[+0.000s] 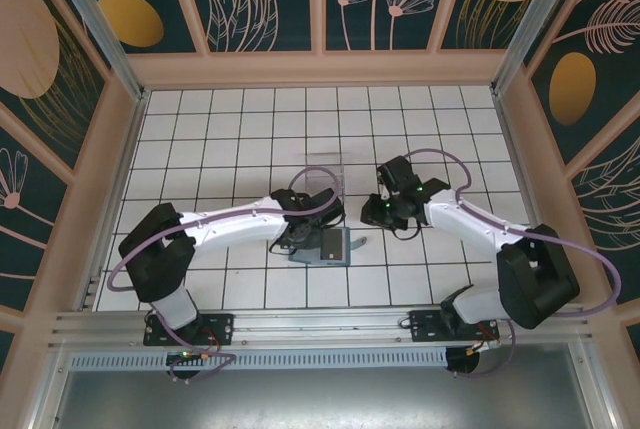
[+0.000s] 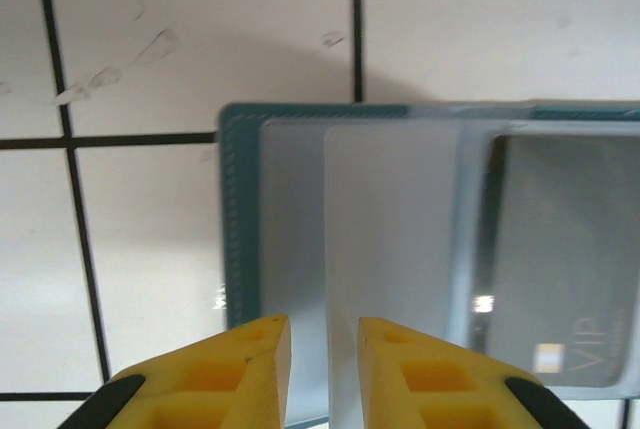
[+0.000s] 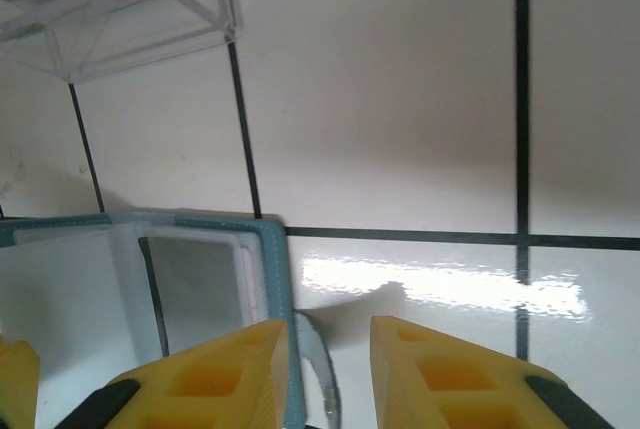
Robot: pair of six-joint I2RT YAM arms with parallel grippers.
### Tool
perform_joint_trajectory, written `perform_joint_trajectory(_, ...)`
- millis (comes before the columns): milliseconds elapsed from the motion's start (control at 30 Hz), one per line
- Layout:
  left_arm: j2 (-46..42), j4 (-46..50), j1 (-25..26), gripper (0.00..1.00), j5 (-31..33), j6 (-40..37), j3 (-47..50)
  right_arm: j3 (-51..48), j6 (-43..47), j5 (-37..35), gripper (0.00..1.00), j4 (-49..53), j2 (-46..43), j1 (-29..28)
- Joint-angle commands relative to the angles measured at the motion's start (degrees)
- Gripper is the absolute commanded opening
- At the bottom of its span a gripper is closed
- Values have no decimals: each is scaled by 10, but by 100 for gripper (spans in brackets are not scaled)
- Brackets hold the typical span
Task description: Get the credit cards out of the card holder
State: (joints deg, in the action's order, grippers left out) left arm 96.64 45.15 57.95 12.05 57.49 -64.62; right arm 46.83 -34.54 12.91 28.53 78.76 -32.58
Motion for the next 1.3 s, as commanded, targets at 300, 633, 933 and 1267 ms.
perform_joint_trajectory(300,-106,-84,-40,22,-1,-26,133,43,-35,-27,29,11,37,-45)
perform_joint_trajectory(633,-123,-122,-42,35,-26,-88,92,51,-58,-28,28,4,46,-67)
perform_joint_trajectory(933,-77,-284,-42,33,-209,-105,78,38,-76,-39,29,4,23,-68)
perform_joint_trajectory(1267,8,-289,-46,20,-235,-105,86,30,-87,-43,29,7,15,-71)
